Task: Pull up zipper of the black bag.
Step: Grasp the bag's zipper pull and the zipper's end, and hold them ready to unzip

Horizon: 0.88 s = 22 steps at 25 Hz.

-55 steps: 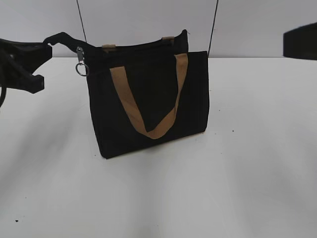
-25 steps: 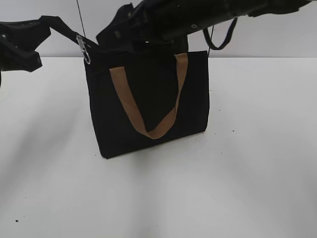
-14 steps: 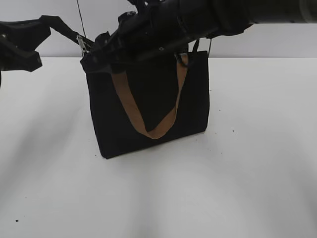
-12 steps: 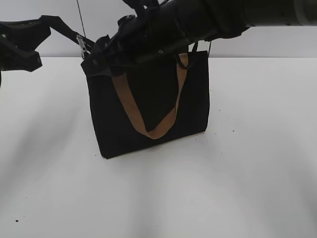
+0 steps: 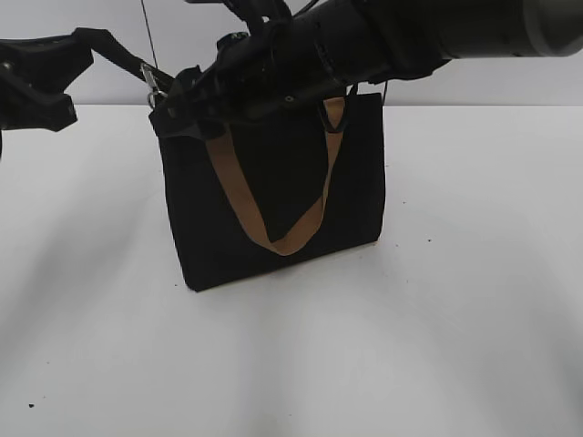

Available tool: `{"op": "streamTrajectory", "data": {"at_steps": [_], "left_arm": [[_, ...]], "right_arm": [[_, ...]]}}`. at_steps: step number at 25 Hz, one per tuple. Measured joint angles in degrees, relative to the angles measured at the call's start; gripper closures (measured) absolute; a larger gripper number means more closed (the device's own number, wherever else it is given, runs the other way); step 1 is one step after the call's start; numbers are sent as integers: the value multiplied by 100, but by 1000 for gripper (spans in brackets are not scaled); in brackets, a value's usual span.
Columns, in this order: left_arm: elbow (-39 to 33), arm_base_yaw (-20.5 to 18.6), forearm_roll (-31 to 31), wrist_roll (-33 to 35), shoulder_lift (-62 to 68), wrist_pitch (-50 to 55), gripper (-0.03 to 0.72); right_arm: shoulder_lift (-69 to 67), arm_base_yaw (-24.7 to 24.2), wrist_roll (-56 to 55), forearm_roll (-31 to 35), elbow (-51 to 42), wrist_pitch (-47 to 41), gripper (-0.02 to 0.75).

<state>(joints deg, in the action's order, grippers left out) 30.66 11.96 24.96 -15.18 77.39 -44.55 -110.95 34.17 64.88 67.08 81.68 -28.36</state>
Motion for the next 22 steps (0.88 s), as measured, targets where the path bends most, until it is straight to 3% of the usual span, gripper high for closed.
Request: {"op": "streamTrajectory", "data": {"at_steps": [16, 22], "left_arm": [[0, 0, 4, -2, 0, -16, 655], [0, 0, 4, -2, 0, -21, 655]], "right_arm": [[-12, 325, 660, 301, 0, 530, 350], [-12, 325, 665, 304, 0, 604, 501]]}}
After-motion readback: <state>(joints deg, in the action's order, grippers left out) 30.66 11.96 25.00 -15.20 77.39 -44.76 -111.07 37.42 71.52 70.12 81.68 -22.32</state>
